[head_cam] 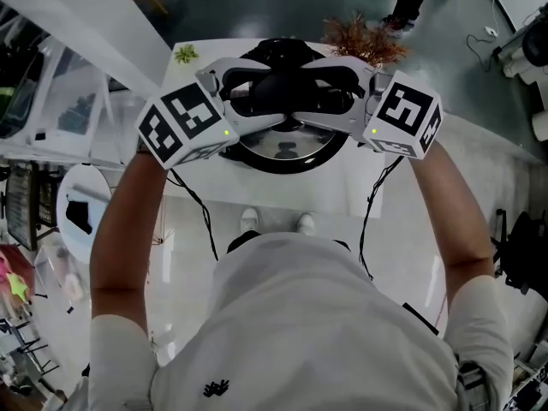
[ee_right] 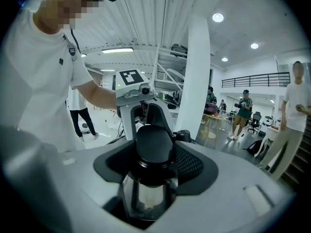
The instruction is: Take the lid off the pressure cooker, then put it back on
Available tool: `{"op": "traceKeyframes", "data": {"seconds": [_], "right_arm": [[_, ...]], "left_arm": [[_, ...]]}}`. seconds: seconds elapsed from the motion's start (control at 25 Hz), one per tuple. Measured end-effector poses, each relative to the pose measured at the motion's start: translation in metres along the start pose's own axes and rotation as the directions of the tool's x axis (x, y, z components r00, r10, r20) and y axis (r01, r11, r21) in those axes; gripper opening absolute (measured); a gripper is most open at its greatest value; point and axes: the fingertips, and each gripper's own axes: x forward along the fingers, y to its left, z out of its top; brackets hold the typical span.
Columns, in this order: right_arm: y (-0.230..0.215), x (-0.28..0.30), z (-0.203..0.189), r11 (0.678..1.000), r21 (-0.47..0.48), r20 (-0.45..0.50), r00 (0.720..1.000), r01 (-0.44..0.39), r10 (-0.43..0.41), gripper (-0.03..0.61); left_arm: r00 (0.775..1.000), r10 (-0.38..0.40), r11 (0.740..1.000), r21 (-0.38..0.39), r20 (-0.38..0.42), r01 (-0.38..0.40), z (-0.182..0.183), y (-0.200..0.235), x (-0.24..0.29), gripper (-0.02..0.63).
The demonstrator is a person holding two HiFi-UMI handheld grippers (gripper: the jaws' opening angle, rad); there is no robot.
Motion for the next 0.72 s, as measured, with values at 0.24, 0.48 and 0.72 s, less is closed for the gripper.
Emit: {"op": "traceKeyframes", "data": {"seconds": [0.24,0.48,0.72], "right_arm": [[-0.004,0.009,0.005,1.000,0.002,0.007,1.000,0.019,-0.019,0.270],[-0.004,0.018,0.005,0.999,0.008,-0.003,0.999,0.037,-0.037,0.270],[-0.009,0.039,0.004,0.998,0.017,-0.022,0.998,0.052,-0.052,0.270]], "left_arm": [[1.000,-0.004,1.000,0.028,-0.019,0.004,-0.004,0.007,-0.007,0.288],[1.000,-0.020,0.999,0.043,-0.019,0.021,-0.011,0.011,-0.011,0.288],[0.999,-0.045,0.998,0.041,-0.010,0.045,-0.028,0.022,-0.018,0.288]]}}
